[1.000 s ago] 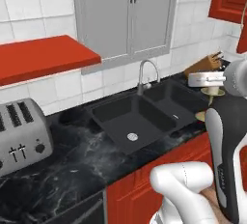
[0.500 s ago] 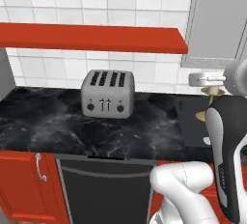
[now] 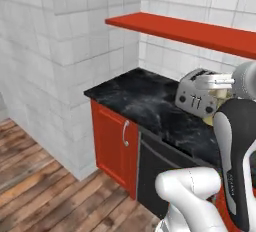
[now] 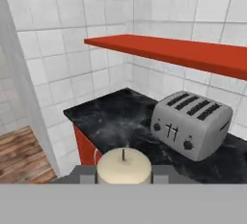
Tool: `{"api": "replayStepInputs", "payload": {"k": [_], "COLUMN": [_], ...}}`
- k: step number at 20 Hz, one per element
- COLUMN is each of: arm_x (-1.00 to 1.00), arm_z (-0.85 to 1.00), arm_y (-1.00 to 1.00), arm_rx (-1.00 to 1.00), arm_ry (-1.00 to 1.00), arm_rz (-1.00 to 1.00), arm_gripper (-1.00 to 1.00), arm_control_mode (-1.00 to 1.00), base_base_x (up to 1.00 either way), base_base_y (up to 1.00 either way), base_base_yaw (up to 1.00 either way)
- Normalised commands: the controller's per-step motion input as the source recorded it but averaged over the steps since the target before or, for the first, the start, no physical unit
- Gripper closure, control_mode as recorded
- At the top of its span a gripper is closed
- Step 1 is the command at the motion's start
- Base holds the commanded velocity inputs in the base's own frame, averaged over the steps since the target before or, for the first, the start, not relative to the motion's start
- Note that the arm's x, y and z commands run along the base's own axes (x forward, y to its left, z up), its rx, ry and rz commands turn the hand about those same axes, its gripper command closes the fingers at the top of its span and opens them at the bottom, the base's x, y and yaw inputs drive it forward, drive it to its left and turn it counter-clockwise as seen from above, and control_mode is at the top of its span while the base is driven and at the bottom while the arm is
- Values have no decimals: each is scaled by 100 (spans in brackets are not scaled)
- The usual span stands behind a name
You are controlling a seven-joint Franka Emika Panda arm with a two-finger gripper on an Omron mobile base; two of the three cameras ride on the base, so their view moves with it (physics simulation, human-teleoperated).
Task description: Get the candle and the wine from the cabinet and move them to the dining counter.
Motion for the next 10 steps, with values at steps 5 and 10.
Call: {"api": "replayStepInputs", "payload": {"k": [5,10], "arm_x": [0,0], "arm_z": [0,0], "arm_y": [0,0], "arm_rx": [0,0], "arm_ry": [0,0], "arm_rz": [0,0], "arm_gripper": [100,100], "arm_control_mode": [100,100], "base_base_x": [-19,-24], "base_base_y": [25,53], "base_base_yaw": [99,99]}}
